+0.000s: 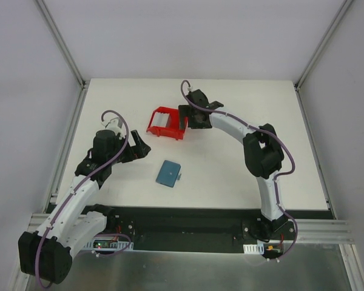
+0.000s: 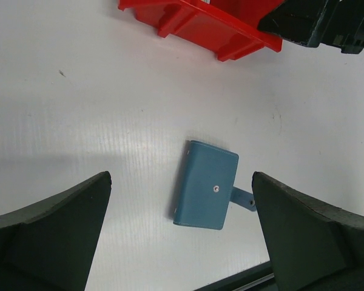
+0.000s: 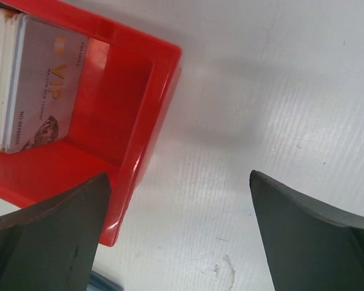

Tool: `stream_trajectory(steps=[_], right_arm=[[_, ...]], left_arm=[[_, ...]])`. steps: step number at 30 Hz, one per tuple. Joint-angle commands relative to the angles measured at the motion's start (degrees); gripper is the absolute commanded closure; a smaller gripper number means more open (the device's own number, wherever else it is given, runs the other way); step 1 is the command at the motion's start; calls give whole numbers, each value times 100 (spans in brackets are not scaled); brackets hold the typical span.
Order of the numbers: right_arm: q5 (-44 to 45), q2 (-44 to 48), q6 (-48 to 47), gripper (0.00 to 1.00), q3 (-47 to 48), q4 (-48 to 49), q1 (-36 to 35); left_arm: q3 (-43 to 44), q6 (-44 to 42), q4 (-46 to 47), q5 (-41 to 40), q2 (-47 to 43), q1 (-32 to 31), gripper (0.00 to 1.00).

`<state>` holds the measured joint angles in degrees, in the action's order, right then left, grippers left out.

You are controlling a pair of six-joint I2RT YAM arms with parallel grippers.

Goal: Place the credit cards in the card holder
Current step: Move the storage box to the center of the board.

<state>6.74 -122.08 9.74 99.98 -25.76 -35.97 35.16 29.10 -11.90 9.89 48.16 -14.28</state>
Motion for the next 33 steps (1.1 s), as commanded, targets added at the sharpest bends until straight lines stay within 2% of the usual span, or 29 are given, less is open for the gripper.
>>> stream_trajectory(steps=[1,9,15,19,27,33], right_arm=[[415,360,-560,4,-365,-220,37],[170,1063,-842,13,-1428,396,142],[99,1502,-930,30,-1903,493,151],[73,1687,-1158,34,-2149,519,265],[-804,1635,-1597,53,-2167,590,696],[-1043,1495,-2177,59,-1966,563,749]], left_arm=[[9,-10,56,180,53,-31,1],[-9,-54,56,259,176,-31,1],[9,-71,56,347,281,-31,1],[9,-80,56,426,317,-31,1],[9,-115,56,584,457,-31,1],[-44,-194,56,663,475,-31,1]])
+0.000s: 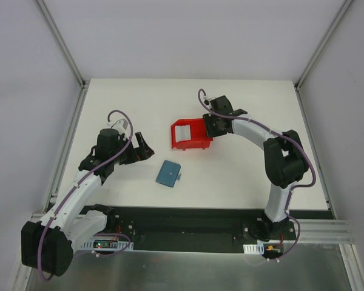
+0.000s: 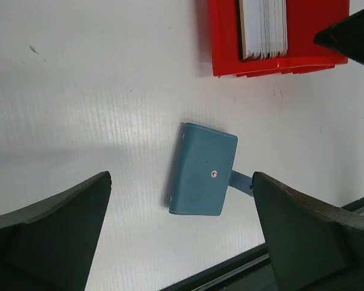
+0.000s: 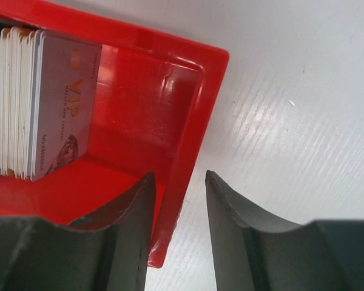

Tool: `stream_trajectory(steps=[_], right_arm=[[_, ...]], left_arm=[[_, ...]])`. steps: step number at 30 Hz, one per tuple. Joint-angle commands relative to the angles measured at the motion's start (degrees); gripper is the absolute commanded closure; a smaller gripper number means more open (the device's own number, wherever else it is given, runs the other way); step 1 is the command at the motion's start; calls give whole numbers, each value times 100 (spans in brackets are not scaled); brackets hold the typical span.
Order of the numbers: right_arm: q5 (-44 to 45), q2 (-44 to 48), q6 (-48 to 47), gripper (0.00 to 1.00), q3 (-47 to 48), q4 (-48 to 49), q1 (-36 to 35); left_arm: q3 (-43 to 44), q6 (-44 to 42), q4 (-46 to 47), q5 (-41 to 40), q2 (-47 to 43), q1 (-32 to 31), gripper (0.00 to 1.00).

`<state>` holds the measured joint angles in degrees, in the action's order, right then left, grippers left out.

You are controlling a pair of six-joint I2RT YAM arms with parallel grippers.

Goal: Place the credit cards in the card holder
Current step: Move the storage box to the center of the board.

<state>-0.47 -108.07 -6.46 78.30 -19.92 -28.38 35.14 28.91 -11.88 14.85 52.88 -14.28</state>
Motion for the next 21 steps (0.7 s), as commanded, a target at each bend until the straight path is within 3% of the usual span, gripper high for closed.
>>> stream_trajectory(steps=[1,8,21], right_arm=[[-357,58,-680,59,264,-55,-27],[-682,-231,-1401,64,598,-240,-18],[-1025,-697,-1876,70,1117,-495,-27]], left_arm=[[-59,-183,45,193,3,-31,1],[-103,-219,54,272,82,-31,1],[-112,-359,54,396,363,-31,1]])
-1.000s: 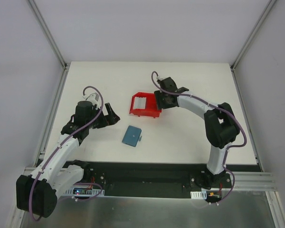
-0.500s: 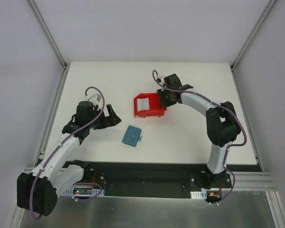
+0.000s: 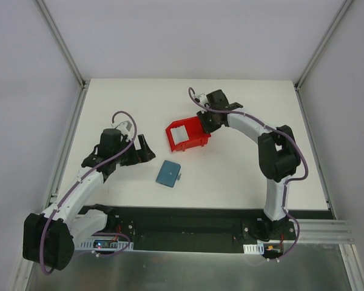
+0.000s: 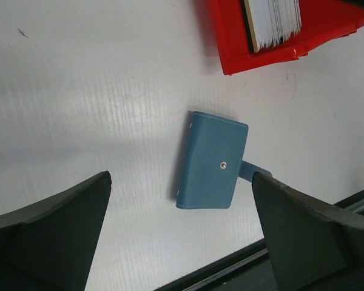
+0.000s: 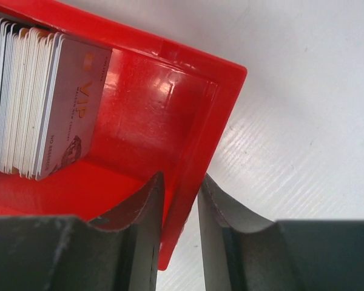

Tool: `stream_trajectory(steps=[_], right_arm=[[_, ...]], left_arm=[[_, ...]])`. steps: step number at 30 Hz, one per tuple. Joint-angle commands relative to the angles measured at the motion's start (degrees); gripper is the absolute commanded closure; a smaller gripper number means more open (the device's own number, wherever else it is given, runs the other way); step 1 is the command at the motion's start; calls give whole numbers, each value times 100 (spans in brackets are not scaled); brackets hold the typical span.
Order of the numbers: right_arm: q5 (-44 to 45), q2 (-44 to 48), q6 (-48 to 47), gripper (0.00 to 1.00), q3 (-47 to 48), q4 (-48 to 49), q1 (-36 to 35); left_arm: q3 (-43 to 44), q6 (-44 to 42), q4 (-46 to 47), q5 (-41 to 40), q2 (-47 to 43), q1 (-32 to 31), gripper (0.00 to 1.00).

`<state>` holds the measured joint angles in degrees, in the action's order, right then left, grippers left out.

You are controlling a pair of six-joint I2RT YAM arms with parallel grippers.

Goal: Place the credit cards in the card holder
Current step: Move the storage box to the center of the board, then open the card holder at the center of the board.

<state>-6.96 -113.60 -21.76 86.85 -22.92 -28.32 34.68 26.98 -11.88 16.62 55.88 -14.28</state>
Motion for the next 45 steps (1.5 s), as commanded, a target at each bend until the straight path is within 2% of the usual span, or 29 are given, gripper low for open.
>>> stream_trajectory(steps=[1,16,31,35,45], right_arm=[[-454,-180,-381,70,315,-213,-34],[-411,-312,-250,67,693,-538,-16],[-253,-4,-364,71,43,-407,-16],[-191,13,-312,64,78,-407,-16],[-279,426,66,38,473,-442,124]], left_arm=[[-66,-184,54,227,90,-31,1],[-84,-229,230,438,555,-39,1],[-224,-149,423,632,608,-48,1],[-233,-149,450,675,644,-57,1],[-286,-123,520,614,679,-110,1]])
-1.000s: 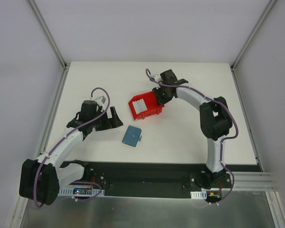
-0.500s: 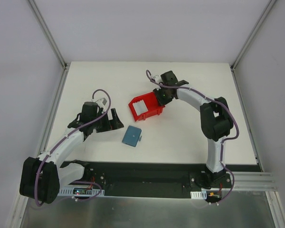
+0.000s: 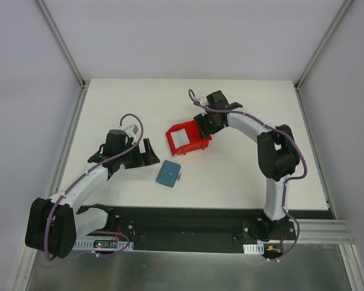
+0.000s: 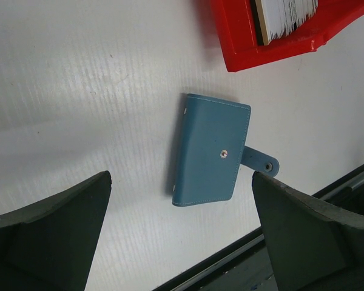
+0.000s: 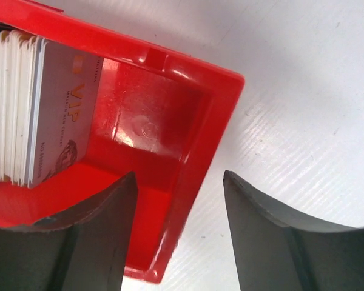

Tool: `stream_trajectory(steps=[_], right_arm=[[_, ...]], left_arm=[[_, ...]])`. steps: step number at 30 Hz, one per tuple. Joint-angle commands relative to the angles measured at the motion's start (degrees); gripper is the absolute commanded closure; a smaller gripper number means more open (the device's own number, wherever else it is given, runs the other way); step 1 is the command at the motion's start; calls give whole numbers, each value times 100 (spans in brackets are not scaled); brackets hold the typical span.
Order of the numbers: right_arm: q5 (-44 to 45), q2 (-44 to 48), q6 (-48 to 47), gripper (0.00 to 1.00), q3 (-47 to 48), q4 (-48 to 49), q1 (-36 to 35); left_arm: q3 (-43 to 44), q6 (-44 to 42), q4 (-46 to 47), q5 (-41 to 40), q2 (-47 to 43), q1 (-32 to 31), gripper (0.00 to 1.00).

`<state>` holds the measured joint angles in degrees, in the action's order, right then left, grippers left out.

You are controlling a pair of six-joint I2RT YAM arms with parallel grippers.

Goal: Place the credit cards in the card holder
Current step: Open the card holder at the center of the board.

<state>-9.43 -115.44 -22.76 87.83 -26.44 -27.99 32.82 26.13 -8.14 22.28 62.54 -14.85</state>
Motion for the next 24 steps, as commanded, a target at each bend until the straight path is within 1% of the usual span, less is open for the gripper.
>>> stream_trajectory(steps=[1,5,8,10,11,13,15,16,18,21,24], right_arm=[[-59,671,193,37,427,-107,118],[-68,978,281,29,524,-116,153],[-6,1277,483,28,428,-81,162],[-59,1619,859,30,52,76,153],[-146,1856,1305,30,-185,269,162],[-453,2365,1905,31,-887,769,110],[-279,2849,2598,34,-1564,1174,-118],[-313,3025,2732,35,-1759,1254,-293],[-60,3263,3109,36,-2067,1220,-680],[-94,3379,3891,37,-2586,1465,-1199],[-15,3283,4603,37,-2955,1720,-1586]], left_arm=[[-100,-29,155,39,12,-53,1],[-135,-3,199,-31,-5,-62,1],[-162,15,278,-22,3,-62,1],[-197,41,304,-48,3,-62,1],[-214,59,331,-66,21,-62,1],[-249,85,357,-101,73,-62,1],[-250,103,357,-119,118,-62,1],[-250,103,366,-119,135,-62,1],[-241,103,366,-119,162,-62,1],[-267,94,357,-189,118,-62,1],[-285,94,357,-180,83,-62,1]])
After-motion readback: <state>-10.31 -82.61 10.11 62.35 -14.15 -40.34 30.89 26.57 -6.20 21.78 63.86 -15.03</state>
